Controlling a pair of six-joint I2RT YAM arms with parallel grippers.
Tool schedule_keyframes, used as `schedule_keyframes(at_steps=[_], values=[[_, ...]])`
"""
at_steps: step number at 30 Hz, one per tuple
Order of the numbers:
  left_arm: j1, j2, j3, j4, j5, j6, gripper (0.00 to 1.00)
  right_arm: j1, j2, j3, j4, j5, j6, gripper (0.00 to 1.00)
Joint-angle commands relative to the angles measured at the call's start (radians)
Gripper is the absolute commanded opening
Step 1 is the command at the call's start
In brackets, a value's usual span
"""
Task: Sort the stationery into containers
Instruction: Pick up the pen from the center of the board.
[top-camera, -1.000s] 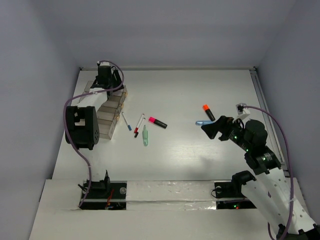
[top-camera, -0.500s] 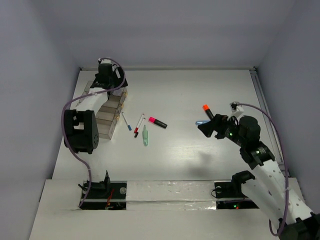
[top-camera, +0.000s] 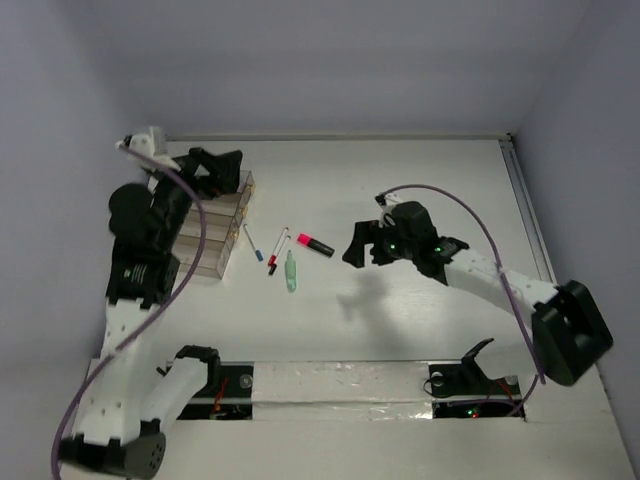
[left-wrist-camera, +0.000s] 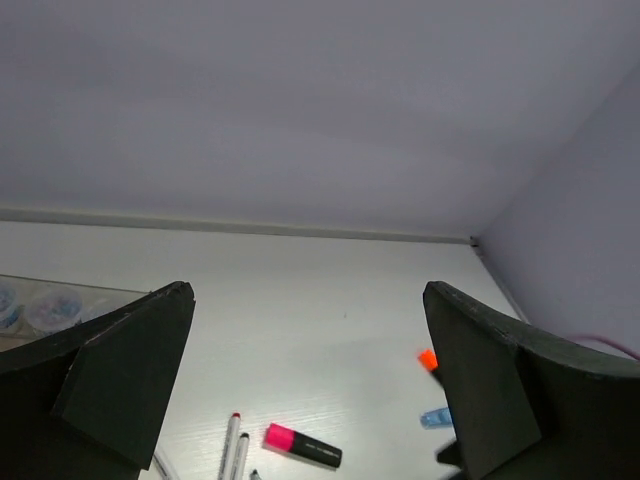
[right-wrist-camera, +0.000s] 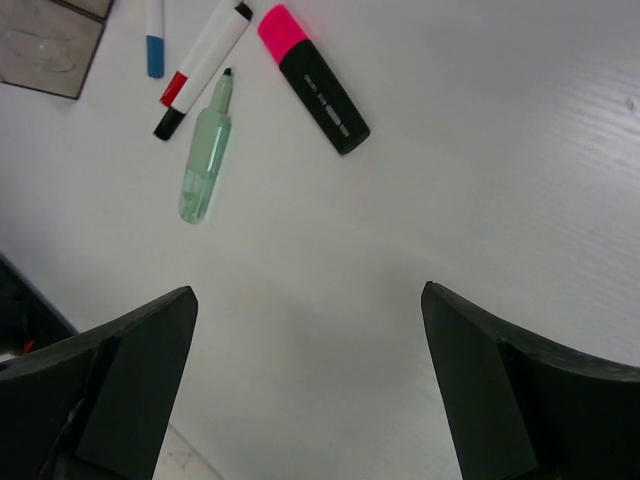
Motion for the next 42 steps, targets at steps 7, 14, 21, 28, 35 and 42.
schedule_keyframes(at_steps=[7,14,21,28,35,42], values=[[0.006,-0.408,-0.175,-0.208,0.045,-0.014,0.99,0.048,0.433,0.336,-0.023,0.1,-0.27,1.0],[0.006,-0.598,-0.196,-0.35,-0.041,0.069,0.99,0.138,0.637,0.526,-0.103,0.258,-0.407,0.99],[-0.003,-0.676,-0.247,-0.359,-0.073,0.072,0.99,0.148,0.749,0.621,-0.12,0.267,-0.417,0.95],[-0.022,-0.744,-0.406,-0.236,-0.078,-0.006,0.99,0.157,0.795,0.646,-0.129,0.25,-0.43,0.55],[-0.048,-0.746,-0.408,-0.212,-0.164,0.034,0.99,0.157,0.736,0.617,-0.12,0.282,-0.431,0.13],[-0.068,-0.713,-0.327,-0.135,-0.248,0.022,0.99,0.157,0.622,0.686,-0.074,0.166,-0.355,0.09]])
